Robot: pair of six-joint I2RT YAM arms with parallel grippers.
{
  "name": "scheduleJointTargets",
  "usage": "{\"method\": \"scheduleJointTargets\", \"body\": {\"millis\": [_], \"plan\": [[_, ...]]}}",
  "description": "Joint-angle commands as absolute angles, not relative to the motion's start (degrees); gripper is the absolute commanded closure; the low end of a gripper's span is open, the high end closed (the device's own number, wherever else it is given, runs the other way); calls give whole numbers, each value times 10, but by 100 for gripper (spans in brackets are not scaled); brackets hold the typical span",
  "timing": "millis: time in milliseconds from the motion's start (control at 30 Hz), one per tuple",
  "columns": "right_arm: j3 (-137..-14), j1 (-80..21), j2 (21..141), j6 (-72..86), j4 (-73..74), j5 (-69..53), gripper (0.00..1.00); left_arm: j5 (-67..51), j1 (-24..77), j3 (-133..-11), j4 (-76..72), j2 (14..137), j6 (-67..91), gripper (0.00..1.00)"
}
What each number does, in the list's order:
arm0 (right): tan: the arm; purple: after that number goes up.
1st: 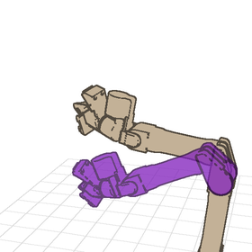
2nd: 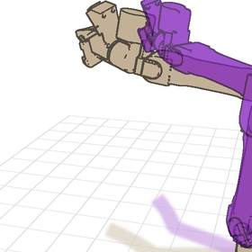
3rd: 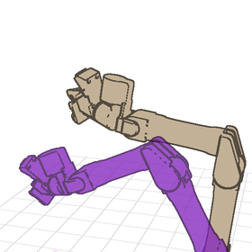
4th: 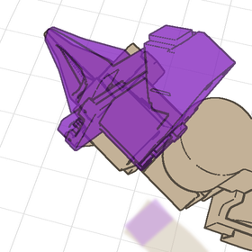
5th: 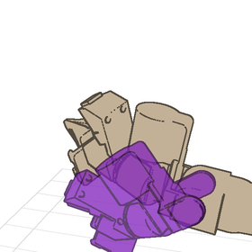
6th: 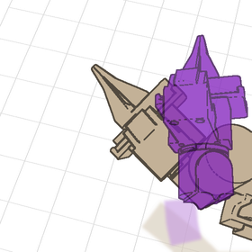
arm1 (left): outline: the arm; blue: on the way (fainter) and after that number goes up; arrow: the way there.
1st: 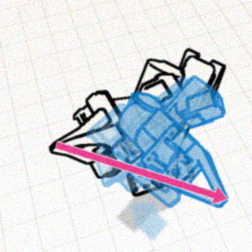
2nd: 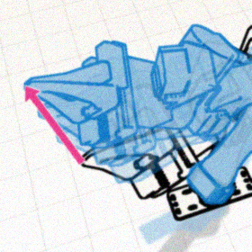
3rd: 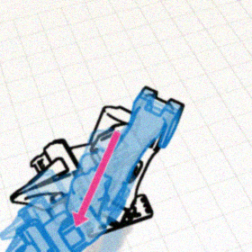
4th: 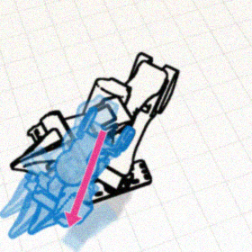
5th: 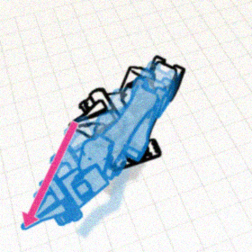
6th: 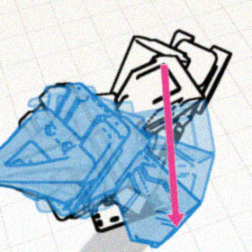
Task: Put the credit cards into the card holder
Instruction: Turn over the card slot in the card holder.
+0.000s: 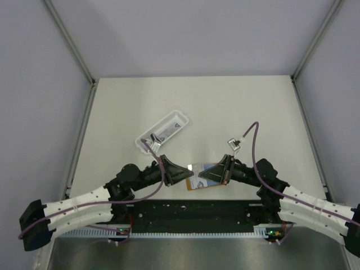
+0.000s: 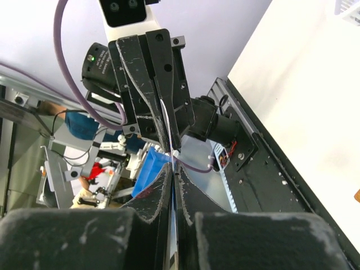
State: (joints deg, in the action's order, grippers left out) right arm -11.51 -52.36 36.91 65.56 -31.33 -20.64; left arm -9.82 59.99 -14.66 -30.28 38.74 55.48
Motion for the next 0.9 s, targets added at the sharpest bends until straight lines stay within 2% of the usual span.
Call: {"method": "scheduleJointTargets", "body": {"millis": [0,233,400,500,600,633,667,733,867], "plan": [[-115,-520,378,669,-388,-191,100,-99,602,-144,-335,385,555,100],[-125,-520,382,663,-385,-204,97,-105,603,-149,-345,403,557,100],[-129,-519,380,654,-367,-206,100,-99,602,-149,-335,399,556,100],[-162,-520,352,613,-247,-180,100,-80,603,-152,-301,387,549,71],[-233,-517,315,557,37,-90,100,-20,602,-147,-243,361,551,44],[-255,-511,316,539,113,-71,100,13,601,-146,-215,357,548,32],[-278,-502,322,522,173,-62,100,37,602,-150,-172,354,554,27],[-319,-490,349,481,268,-46,100,61,602,-159,-128,369,548,26],[-381,-485,447,415,366,-3,100,53,602,-173,-103,436,543,32]]}}
